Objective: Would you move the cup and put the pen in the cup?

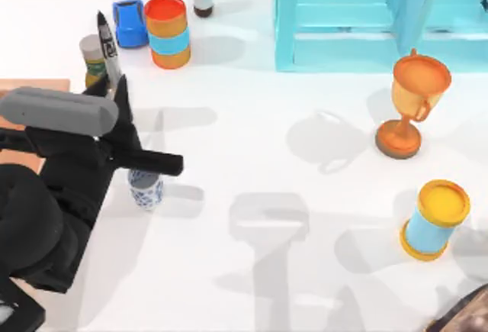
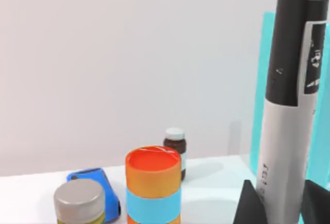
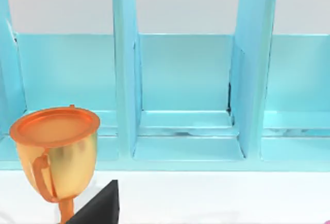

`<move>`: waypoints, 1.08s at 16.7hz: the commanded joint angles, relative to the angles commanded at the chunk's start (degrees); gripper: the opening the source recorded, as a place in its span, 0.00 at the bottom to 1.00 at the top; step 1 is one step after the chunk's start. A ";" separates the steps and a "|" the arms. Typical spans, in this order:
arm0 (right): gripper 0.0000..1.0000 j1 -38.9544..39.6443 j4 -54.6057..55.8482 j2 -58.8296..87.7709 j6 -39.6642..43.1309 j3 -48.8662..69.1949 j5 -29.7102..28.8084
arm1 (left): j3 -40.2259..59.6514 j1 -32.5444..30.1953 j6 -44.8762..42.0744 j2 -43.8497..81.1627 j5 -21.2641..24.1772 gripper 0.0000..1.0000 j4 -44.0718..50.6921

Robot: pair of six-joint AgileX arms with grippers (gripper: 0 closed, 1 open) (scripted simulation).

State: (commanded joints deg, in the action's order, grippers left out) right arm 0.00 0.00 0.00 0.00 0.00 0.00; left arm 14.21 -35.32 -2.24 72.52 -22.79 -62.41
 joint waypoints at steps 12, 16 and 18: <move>1.00 0.00 0.00 0.00 0.00 0.00 0.00 | 0.00 0.00 0.00 0.00 0.00 0.90 0.00; 1.00 0.00 0.00 0.00 0.00 0.00 0.00 | 0.00 0.00 0.00 0.00 0.00 1.00 0.00; 1.00 0.00 0.00 0.00 0.00 0.00 0.00 | 0.00 0.00 0.00 0.00 0.00 1.00 0.00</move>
State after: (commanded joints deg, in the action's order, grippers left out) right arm 0.00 0.00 0.00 0.00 0.00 0.00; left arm 14.21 -35.32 -2.24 72.52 -22.79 -62.41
